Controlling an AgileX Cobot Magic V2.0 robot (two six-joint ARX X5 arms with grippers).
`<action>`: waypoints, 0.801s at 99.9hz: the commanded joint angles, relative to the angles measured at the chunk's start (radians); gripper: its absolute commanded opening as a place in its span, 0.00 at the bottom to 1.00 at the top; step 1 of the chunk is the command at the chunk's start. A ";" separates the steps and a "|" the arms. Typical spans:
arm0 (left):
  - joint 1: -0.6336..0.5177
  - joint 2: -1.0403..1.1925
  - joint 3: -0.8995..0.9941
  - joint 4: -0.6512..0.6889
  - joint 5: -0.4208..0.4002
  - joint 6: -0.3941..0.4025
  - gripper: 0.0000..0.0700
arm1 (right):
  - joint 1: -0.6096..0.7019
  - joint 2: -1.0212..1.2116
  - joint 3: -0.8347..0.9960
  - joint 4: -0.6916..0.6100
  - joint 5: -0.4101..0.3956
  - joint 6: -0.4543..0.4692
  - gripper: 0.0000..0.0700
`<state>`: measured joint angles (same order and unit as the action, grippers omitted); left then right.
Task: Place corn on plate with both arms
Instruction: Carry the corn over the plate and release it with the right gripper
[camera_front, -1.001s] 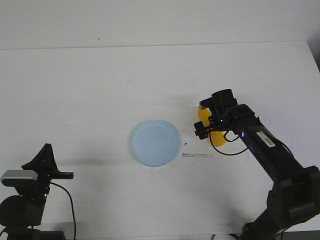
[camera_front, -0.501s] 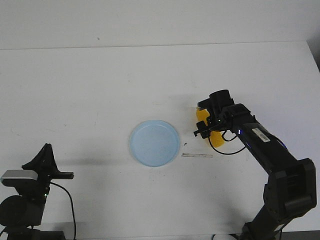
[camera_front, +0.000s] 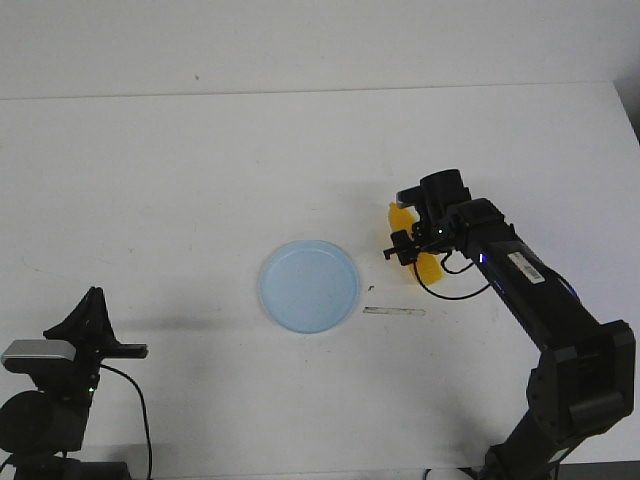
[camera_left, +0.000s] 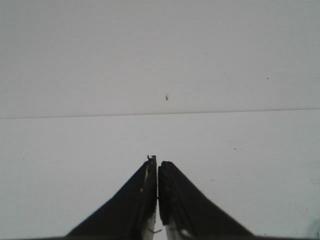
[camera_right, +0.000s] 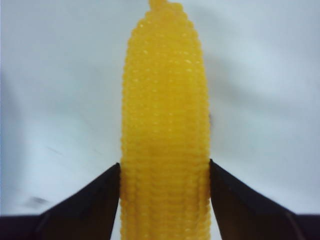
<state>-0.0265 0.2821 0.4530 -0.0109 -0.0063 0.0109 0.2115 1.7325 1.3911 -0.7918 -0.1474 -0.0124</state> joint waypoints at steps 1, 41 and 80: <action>0.001 0.000 0.004 0.011 -0.005 -0.004 0.00 | 0.028 -0.006 0.035 0.006 -0.104 0.129 0.44; 0.001 0.000 0.004 0.011 -0.005 -0.004 0.00 | 0.257 -0.001 0.035 0.031 -0.315 0.232 0.44; 0.001 0.000 0.004 0.011 -0.005 -0.004 0.00 | 0.380 0.079 0.035 0.095 -0.229 0.230 0.44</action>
<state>-0.0265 0.2821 0.4530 -0.0109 -0.0063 0.0109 0.5873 1.7813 1.4124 -0.7120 -0.3912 0.2134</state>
